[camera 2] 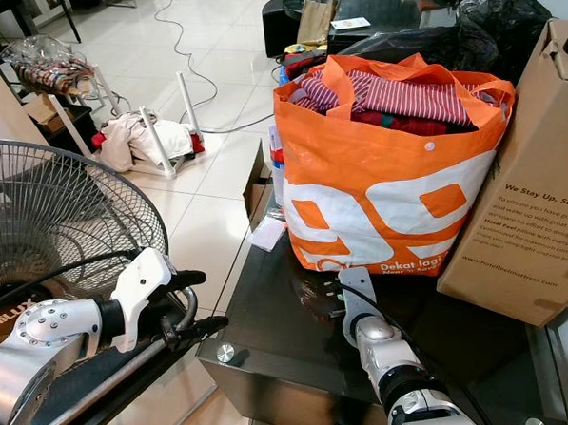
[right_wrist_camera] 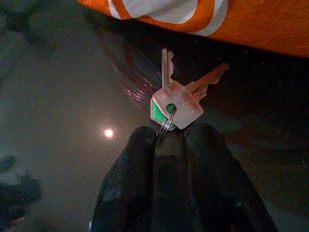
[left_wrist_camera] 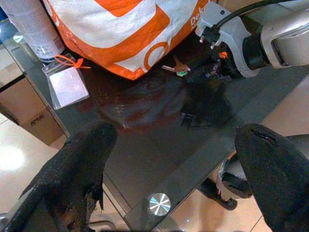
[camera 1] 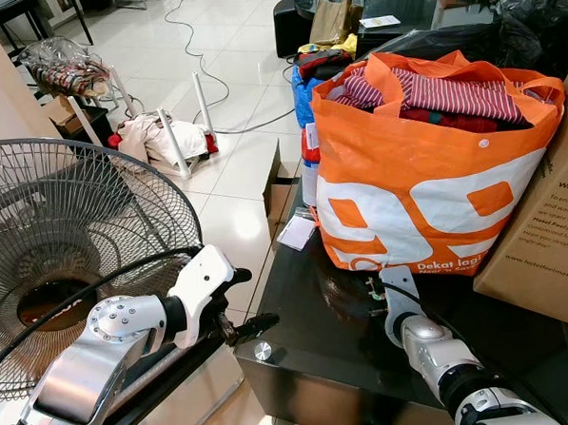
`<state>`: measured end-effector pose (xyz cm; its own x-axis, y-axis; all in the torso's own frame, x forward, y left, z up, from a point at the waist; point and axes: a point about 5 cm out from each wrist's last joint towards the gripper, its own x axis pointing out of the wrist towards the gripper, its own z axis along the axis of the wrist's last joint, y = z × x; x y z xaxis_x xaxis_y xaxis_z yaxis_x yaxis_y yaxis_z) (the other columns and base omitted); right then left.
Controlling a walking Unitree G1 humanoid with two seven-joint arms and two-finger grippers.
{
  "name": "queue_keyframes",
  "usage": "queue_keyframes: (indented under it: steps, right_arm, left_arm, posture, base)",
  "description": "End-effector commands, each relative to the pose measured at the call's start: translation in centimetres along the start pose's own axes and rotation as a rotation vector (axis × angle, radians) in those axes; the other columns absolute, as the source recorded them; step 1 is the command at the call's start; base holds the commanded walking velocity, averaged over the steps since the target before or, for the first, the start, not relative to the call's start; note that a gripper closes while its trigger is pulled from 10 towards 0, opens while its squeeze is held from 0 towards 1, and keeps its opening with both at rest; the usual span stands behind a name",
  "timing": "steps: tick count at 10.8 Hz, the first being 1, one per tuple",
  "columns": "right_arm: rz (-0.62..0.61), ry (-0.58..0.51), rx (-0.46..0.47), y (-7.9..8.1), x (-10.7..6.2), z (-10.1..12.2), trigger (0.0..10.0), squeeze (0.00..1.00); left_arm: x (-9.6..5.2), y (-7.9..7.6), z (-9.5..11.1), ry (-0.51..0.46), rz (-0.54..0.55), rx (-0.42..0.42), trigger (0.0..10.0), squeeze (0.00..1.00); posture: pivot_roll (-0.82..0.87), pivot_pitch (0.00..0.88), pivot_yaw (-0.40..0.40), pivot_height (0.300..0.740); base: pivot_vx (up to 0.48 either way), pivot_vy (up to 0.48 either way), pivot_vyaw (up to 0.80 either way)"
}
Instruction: Hang keys on a hook
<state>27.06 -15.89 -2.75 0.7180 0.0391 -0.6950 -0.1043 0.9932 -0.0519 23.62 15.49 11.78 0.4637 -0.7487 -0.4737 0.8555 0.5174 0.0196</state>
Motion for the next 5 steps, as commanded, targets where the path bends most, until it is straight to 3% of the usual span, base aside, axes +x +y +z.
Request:
queue_keyframes:
  steps: [1, 5]
  right_arm:
    - [-0.007, 0.008, 0.005, -0.01, 0.09, 0.12, 0.0, 0.00]
    - [-0.023, 0.007, 0.008, -0.41, 0.08, 0.18, 0.0, 0.00]
  left_arm:
    - [-0.13, 0.32, 0.17, 0.004, 0.012, 0.007, 10.0, 0.00]
    - [0.05, 0.37, 0.28, -0.001, 0.013, 0.009, 10.0, 0.00]
  posture:
    - [0.02, 0.000, 0.080, 0.740]
    - [0.02, 0.000, 0.082, 0.740]
  base:
    - [0.000, 0.000, 0.00]
    - [0.000, 0.000, 0.00]
